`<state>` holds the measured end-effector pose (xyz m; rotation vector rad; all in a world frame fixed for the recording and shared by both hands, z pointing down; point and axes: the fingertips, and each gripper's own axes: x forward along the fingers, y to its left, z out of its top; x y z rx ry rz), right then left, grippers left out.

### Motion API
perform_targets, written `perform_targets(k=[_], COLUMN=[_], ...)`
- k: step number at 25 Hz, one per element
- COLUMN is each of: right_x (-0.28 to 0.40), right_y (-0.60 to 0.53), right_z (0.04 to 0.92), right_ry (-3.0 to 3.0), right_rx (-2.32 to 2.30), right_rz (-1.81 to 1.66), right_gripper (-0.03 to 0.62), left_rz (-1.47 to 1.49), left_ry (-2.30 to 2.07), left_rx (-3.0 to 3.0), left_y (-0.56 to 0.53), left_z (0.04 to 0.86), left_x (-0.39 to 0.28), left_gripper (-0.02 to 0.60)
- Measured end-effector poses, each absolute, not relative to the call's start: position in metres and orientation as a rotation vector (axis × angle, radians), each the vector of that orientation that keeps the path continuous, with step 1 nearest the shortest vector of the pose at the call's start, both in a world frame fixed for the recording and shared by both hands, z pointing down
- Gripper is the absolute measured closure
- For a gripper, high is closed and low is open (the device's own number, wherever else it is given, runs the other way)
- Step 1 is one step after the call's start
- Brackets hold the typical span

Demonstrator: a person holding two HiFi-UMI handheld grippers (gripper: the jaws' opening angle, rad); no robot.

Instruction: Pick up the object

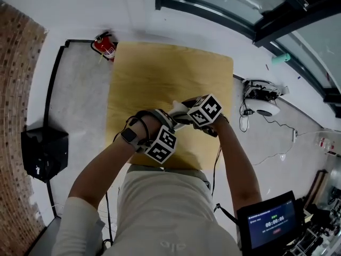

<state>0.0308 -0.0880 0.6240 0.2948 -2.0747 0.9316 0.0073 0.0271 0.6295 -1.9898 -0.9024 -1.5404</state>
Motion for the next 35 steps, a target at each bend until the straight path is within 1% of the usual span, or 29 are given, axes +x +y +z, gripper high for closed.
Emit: perform_targets(k=[6, 9, 12, 22, 35], right_x=[0.029, 0.024, 0.023, 0.035, 0.032], right_y=[-0.115, -0.111, -0.102, -0.113, -0.114], right_z=[0.533, 0.486, 0.458, 0.445, 0.446], right_ry=[-2.184, -2.241, -2.275, -2.298, -2.303], right_rx=[0.383, 0.44, 0.475, 0.526, 0.509], right_rz=[0.858, 0.804, 0.793, 0.777, 0.802], right_gripper=[0.279, 0.279, 0.278, 0.279, 0.279], left_rz=[-1.584, -1.597, -1.609, -1.616, -1.629], left_ry=[-0.903, -0.896, -0.904, -0.93, -0.97], left_rx=[-1.856, -1.779, -1.716, -1.637, -1.643], left_y=[-0.002, 0.0, 0.008, -0.006, -0.007], left_z=[0.548, 0.507, 0.483, 0.473, 0.471], left_x=[-0.002, -0.01, -0.016, -0.008, -0.011], left_gripper=[0.333, 0.33, 0.331, 0.33, 0.33])
